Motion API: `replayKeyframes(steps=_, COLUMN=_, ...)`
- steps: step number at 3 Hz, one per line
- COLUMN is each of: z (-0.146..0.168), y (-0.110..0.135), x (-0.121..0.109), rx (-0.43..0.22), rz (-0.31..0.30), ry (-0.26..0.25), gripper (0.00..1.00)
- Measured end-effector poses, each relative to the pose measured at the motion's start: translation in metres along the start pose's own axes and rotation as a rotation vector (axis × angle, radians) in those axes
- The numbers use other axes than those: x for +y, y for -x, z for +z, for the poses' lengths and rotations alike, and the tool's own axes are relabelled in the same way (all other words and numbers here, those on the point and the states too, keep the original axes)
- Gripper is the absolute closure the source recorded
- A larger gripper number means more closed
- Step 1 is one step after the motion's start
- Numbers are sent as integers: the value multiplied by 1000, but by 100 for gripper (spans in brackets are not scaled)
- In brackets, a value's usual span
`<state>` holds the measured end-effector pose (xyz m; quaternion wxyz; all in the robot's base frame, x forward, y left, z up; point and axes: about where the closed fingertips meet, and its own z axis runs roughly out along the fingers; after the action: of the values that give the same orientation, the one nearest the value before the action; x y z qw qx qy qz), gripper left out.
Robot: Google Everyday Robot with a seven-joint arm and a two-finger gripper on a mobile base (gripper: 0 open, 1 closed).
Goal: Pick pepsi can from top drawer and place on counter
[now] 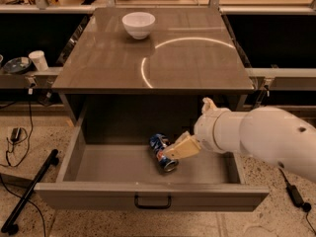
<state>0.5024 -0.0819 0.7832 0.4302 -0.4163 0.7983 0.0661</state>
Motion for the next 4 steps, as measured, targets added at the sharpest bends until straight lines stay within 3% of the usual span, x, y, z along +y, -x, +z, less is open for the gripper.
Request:
replayKeyframes(steps=2, z=0, y=1, x=2, rx=30, rz=-25, ry=-14, gripper=0)
replayKeyframes(steps=3, z=10, y=-2, x=5, rx=18, rz=-16, ry=10, gripper=0)
replayKeyframes(steps=4, z=37, y=5, x=15, rx=-19, rz=-5, ry=69, gripper=0)
